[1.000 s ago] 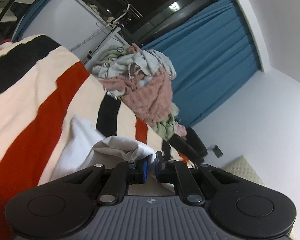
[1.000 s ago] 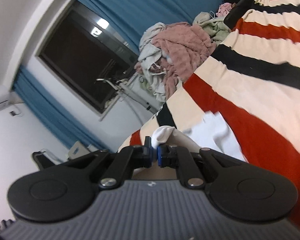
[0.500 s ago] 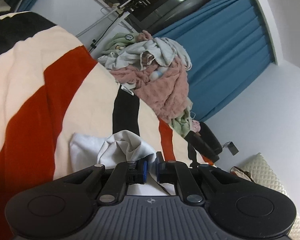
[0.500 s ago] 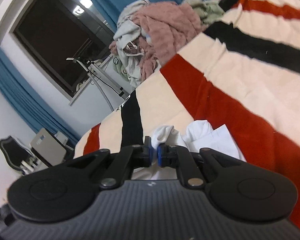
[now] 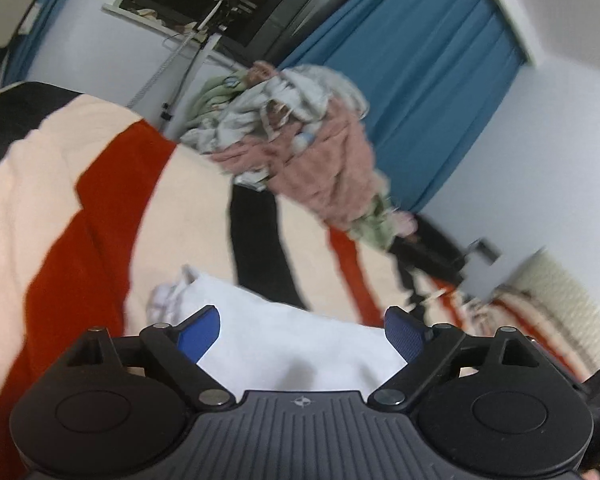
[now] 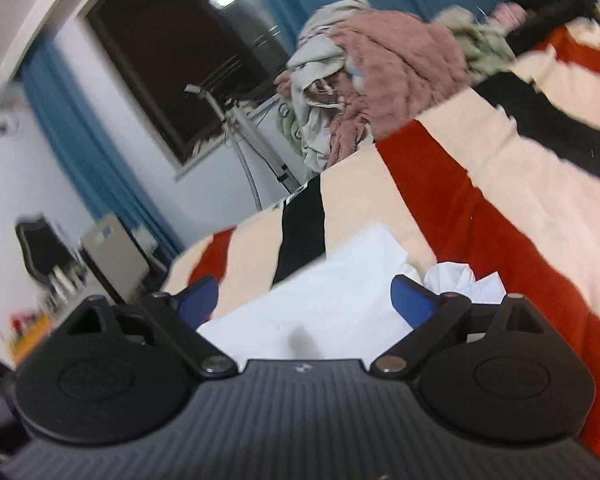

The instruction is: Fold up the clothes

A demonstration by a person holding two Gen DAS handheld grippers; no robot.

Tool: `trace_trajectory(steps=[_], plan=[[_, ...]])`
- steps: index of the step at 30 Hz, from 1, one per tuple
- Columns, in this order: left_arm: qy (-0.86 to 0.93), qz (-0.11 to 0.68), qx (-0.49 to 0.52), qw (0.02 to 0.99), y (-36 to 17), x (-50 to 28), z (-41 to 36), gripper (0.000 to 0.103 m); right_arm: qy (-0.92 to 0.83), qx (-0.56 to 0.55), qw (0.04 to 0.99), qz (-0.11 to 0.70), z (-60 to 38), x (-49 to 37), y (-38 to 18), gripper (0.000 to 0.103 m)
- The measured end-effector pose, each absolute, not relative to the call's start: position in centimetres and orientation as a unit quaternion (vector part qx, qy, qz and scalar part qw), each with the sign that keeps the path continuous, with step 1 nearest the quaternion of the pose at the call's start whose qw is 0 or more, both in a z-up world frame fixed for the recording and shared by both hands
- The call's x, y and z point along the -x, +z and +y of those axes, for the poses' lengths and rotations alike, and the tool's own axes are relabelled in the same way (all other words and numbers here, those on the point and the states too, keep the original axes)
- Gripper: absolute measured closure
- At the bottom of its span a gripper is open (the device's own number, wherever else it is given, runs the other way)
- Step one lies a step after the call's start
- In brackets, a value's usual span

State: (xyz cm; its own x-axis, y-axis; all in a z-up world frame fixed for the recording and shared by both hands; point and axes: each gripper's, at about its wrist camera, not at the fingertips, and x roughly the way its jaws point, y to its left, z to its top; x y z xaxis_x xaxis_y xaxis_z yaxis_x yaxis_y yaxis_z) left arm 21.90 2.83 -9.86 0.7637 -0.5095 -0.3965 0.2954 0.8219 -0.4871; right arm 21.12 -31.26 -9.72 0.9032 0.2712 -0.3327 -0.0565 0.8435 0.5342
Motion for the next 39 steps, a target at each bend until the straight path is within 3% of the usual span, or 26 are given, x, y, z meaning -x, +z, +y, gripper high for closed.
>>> trace_trajectory(steps=[1, 2, 5, 10, 16, 22, 29, 33, 39], plan=[[-0.21, 0.273, 0.191, 0.919, -10.2, -22.0, 2.6, 0.012, 0.084, -0.254, 0.94, 0.212, -31.1, -21.3, -10.0, 0.013], [-0.199, 0.283, 0.179, 0.921, -10.6, -22.2, 2.4, 0.012, 0.08, -0.241, 0.941, 0.224, -30.9, -21.6, -10.3, 0.037], [-0.182, 0.302, 0.144, 0.925, -11.5, -22.5, 1.7, 0.012, 0.052, -0.18, 0.941, 0.283, -30.2, -23.1, -11.7, 0.064], [-0.169, 0.303, 0.079, 0.935, -11.6, -21.8, 0.1, 0.012, 0.059, -0.15, 0.943, 0.291, -29.6, -23.5, -12.7, 0.064], [-0.176, 0.282, 0.045, 0.942, -9.3, -17.7, 0.0, 0.013, 0.067, -0.127, 0.95, 0.277, -29.6, -19.9, -10.2, 0.063], [-0.2, 0.308, 0.068, 0.928, -8.2, -12.2, 0.8, 0.01, 0.08, -0.11, 0.951, 0.279, -29.8, -14.4, -8.6, 0.062], [-0.172, 0.333, 0.042, 0.926, -9.5, -9.4, -0.4, 0.01, 0.069, -0.093, 0.936, 0.332, -28.7, -13.4, -11.1, 0.065], [-0.169, 0.337, 0.096, 0.921, -8.8, -7.7, 1.1, 0.01, 0.06, -0.101, 0.935, 0.335, -28.5, -13.2, -11.7, 0.065], [-0.187, 0.369, 0.263, 0.871, -9.6, -6.0, 4.5, 0.009, 0.05, -0.11, 0.935, 0.334, -28.5, -12.9, -11.8, 0.065]])
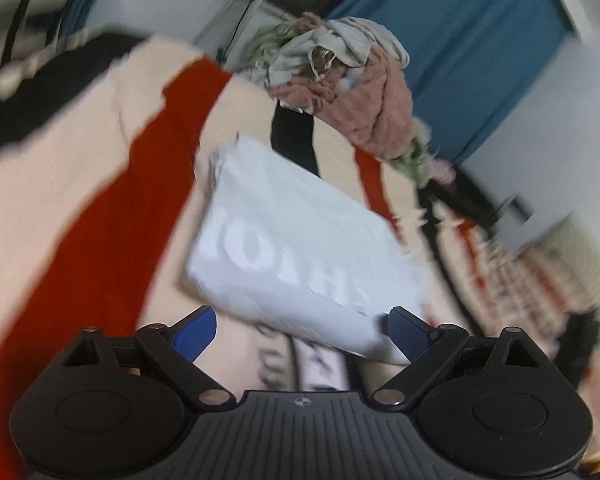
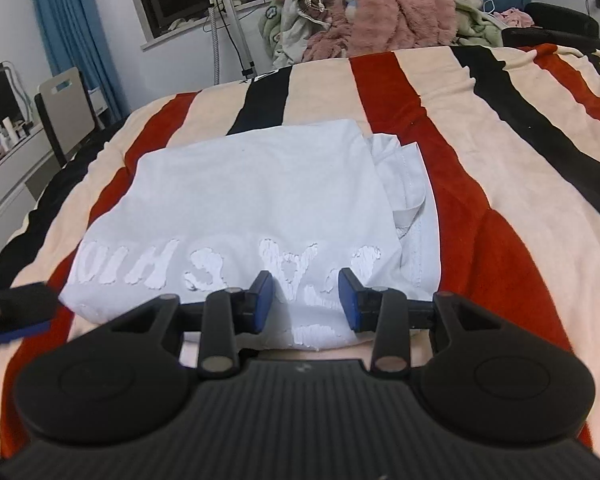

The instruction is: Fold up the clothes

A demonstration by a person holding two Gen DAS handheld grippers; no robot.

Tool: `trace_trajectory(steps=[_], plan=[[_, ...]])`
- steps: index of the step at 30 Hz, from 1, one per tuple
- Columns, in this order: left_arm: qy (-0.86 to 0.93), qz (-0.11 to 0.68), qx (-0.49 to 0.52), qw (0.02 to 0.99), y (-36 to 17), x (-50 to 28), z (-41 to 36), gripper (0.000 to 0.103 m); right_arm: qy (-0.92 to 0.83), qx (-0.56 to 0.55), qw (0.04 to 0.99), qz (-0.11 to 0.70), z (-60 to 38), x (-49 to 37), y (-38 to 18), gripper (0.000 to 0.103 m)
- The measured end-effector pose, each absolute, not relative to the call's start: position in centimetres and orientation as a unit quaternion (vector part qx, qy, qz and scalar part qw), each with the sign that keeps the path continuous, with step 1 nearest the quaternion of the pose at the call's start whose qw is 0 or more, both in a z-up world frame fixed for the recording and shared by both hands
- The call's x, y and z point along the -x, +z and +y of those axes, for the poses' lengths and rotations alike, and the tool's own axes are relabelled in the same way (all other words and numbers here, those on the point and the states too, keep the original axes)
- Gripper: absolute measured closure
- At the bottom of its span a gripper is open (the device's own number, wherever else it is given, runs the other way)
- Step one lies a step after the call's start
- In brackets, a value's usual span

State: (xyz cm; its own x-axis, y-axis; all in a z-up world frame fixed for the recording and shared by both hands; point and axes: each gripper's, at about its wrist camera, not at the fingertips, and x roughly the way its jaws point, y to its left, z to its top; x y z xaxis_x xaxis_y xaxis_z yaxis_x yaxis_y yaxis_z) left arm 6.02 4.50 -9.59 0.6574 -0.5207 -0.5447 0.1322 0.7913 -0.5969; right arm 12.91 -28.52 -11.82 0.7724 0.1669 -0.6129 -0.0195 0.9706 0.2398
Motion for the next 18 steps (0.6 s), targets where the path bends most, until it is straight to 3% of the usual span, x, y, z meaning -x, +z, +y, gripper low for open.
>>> trace_trajectory(steps=[4, 7, 9, 12, 14, 16, 18], plan=[[-0.157, 0.398, 0.347, 0.835, -12.5, -8.5, 5.8, 0.012, 0.045, -0.112, 0.935, 0.335, -28.3, -13.1, -11.9, 0.065], [-0.124, 0.395, 0.407, 0.814, -14.4, -10.5, 7.2, 0.027, 0.044, -0.114, 0.935, 0.334, -28.4, -13.1, -11.9, 0.065], [-0.117, 0.383, 0.426, 0.811, -14.8, -11.1, 7.9, 0.053, 0.043, -0.119, 0.934, 0.333, -28.5, -13.0, -11.9, 0.065], [-0.114, 0.37, 0.44, 0.81, -15.1, -11.3, 8.6, 0.073, 0.038, -0.145, 0.934, 0.326, -29.0, -12.9, -11.7, 0.064], [-0.115, 0.364, 0.438, 0.814, -14.9, -11.0, 8.7, 0.079, 0.027, -0.185, 0.932, 0.31, -29.8, -12.5, -11.3, 0.063], [-0.116, 0.357, 0.433, 0.82, -14.6, -10.8, 8.6, 0.083, 0.025, -0.242, 0.926, 0.29, -30.8, -11.8, -10.6, 0.057], [-0.118, 0.352, 0.434, 0.821, -14.4, -10.6, 8.5, 0.084, 0.039, -0.31, 0.91, 0.273, -31.9, -11.0, -10.3, 0.032]])
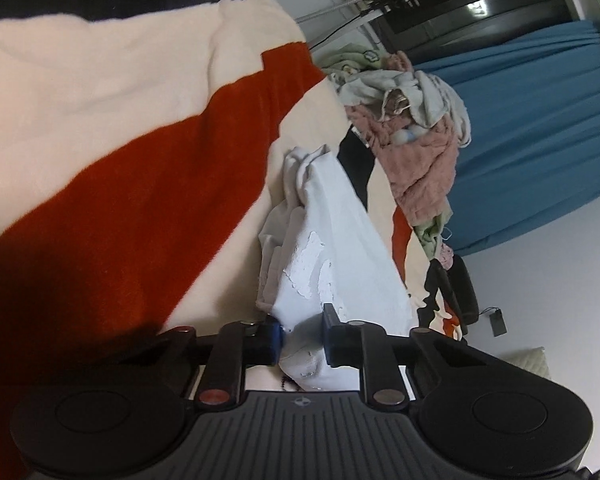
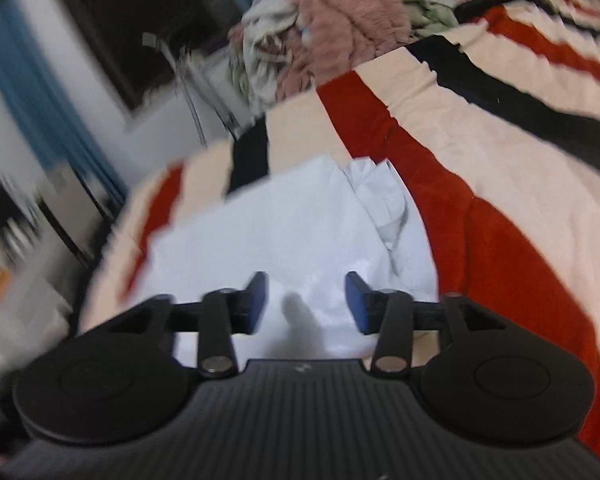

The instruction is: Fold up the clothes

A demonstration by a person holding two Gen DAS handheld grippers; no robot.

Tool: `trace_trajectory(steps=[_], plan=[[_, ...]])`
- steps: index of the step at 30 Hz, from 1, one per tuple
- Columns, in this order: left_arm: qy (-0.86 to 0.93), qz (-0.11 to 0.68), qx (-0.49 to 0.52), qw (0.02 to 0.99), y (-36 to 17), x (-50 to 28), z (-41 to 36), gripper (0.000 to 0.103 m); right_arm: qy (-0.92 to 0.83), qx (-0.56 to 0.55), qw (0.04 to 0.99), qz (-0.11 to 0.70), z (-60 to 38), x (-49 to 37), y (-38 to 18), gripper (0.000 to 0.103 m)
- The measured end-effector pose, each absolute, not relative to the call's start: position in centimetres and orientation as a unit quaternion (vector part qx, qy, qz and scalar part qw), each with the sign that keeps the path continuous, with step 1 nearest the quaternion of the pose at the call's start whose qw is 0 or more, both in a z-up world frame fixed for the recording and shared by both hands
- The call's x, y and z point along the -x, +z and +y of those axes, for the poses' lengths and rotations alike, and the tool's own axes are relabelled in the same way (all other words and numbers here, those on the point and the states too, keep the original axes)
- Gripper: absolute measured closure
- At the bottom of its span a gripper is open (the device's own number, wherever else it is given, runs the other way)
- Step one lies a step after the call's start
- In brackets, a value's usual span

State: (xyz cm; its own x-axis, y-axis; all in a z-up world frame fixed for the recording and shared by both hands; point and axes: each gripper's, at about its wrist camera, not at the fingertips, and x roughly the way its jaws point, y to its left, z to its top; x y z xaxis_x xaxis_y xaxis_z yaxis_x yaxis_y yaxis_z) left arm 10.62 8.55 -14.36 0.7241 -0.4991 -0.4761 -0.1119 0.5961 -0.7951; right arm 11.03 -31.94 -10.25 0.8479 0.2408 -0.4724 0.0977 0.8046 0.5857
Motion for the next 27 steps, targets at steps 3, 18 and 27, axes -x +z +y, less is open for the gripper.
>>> trace_trajectory(steps=[3, 18, 27], plan=[[-0.117, 0.352, 0.438, 0.819, -14.2, -10.6, 8.3, 0.085, 0.073, -0.424, 0.865, 0.26, -33.4, -9.8, -10.6, 0.007], [-0.113, 0.352, 0.449, 0.814, -14.3, -10.6, 8.5, 0.086, 0.051, -0.612, 0.731, 0.298, -34.7, -10.7, -17.6, 0.038], [-0.11, 0.349, 0.423, 0.829, -13.8, -10.0, 8.4, 0.088, 0.008, -0.568, 0.767, 0.299, -34.5, -11.4, -17.8, 0.077]])
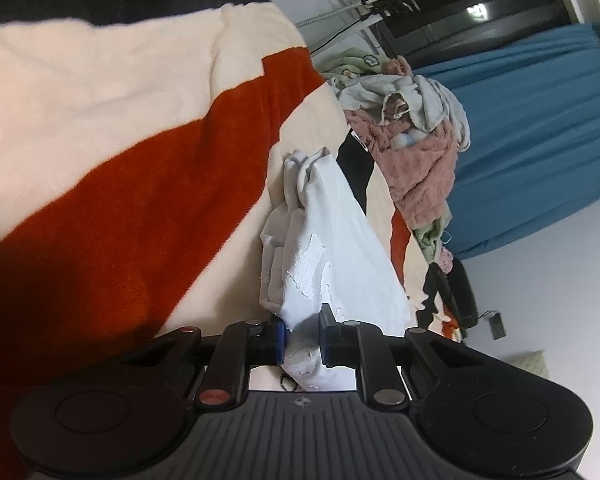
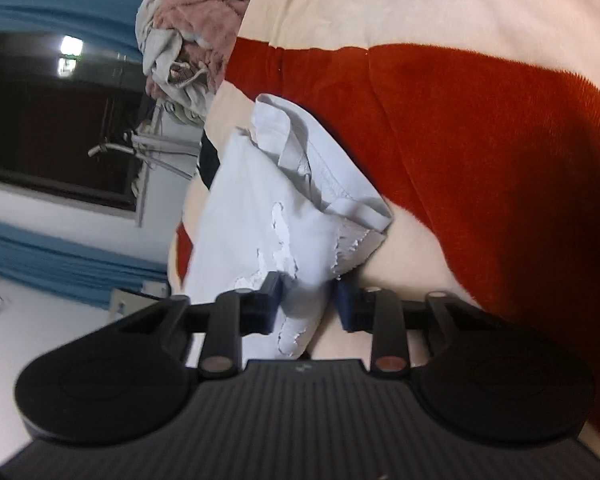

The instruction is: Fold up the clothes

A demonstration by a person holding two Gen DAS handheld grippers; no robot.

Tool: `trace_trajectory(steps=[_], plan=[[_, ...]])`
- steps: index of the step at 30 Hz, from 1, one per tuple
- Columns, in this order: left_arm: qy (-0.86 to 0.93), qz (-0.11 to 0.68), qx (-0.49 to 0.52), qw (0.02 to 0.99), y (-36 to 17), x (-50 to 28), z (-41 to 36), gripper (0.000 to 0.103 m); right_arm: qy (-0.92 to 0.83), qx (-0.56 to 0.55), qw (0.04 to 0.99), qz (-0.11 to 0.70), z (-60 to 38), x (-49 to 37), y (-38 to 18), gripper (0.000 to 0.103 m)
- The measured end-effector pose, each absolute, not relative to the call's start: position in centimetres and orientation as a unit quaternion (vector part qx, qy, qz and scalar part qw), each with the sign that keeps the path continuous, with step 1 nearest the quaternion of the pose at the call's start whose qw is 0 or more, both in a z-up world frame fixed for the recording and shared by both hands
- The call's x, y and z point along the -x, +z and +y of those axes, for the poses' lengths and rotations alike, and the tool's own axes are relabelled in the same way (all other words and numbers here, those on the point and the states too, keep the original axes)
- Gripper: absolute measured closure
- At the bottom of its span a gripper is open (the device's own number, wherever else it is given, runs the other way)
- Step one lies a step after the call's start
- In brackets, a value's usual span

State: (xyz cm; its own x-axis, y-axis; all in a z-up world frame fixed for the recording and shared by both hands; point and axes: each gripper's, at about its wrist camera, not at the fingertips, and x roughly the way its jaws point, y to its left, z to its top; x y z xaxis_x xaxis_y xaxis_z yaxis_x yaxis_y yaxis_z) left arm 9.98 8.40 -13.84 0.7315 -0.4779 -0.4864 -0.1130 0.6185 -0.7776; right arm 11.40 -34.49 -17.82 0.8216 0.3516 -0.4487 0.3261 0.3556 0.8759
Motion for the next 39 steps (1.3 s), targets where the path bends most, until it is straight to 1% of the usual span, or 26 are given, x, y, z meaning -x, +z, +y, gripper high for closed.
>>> trace_trajectory(steps=[1, 2, 4, 8, 12, 16, 19, 24, 26, 28, 29, 31, 34, 37, 39], plan=[[-0.11, 0.348, 0.42, 0.831, -13.7, -9.7, 8.4, 0.088, 0.009, -0.566, 0.77, 0.294, -34.4, -11.3, -17.6, 0.084], [-0.109, 0.346, 0.418, 0.833, -13.6, -9.5, 8.5, 0.089, 0.011, -0.566, 0.772, 0.289, -34.5, -10.9, -17.4, 0.087], [-0.111, 0.344, 0.42, 0.832, -13.2, -8.8, 8.7, 0.09, 0.013, -0.564, 0.778, 0.276, -34.8, -10.1, -16.9, 0.09], [-0.129, 0.324, 0.404, 0.846, -11.0, -6.9, 8.6, 0.092, 0.02, -0.555, 0.79, 0.26, -35.1, -7.9, -15.5, 0.092], [-0.167, 0.297, 0.391, 0.855, -7.7, -4.7, 8.2, 0.093, 0.03, -0.542, 0.808, 0.229, -35.6, -5.5, -12.4, 0.093], [-0.202, 0.267, 0.435, 0.836, -4.9, -3.2, 7.4, 0.093, 0.041, -0.568, 0.8, 0.188, -36.9, -3.5, -8.6, 0.093], [-0.224, 0.263, 0.447, 0.825, -2.6, -3.7, 5.5, 0.093, 0.046, -0.56, 0.812, 0.156, -38.2, -3.1, -5.5, 0.093], [-0.262, 0.264, 0.441, 0.817, 0.7, -8.0, -0.1, 0.093, 0.032, -0.561, 0.814, 0.148, -43.0, -5.5, -2.2, 0.093], [-0.276, 0.283, 0.432, 0.811, 1.4, -11.1, -3.2, 0.093, 0.021, -0.573, 0.806, 0.148, -45.9, -7.1, -1.7, 0.093], [-0.289, 0.308, 0.409, 0.809, 2.0, -14.9, -6.7, 0.093, 0.006, -0.571, 0.808, 0.143, -48.7, -9.4, -1.3, 0.093], [-0.297, 0.307, 0.376, 0.822, 2.4, -16.9, -8.9, 0.093, -0.003, -0.568, 0.811, 0.14, -50.2, -10.8, -1.2, 0.093], [-0.321, 0.289, 0.329, 0.84, 2.5, -19.8, -12.7, 0.093, -0.02, -0.561, 0.816, 0.136, -52.9, -13.6, -1.1, 0.093], [-0.339, 0.294, 0.306, 0.84, 2.4, -25.6, -18.5, 0.093, -0.061, -0.534, 0.833, 0.131, -56.3, -17.6, -1.2, 0.093], [-0.346, 0.27, 0.297, 0.848, 3.5, -29.3, -23.5, 0.093, -0.08, -0.507, 0.852, 0.1, -59.5, -21.4, -0.7, 0.093], [-0.353, 0.246, 0.291, 0.854, 3.9, -30.9, -26.5, 0.093, -0.082, -0.485, 0.868, 0.063, -61.0, -23.1, -0.4, 0.093]])
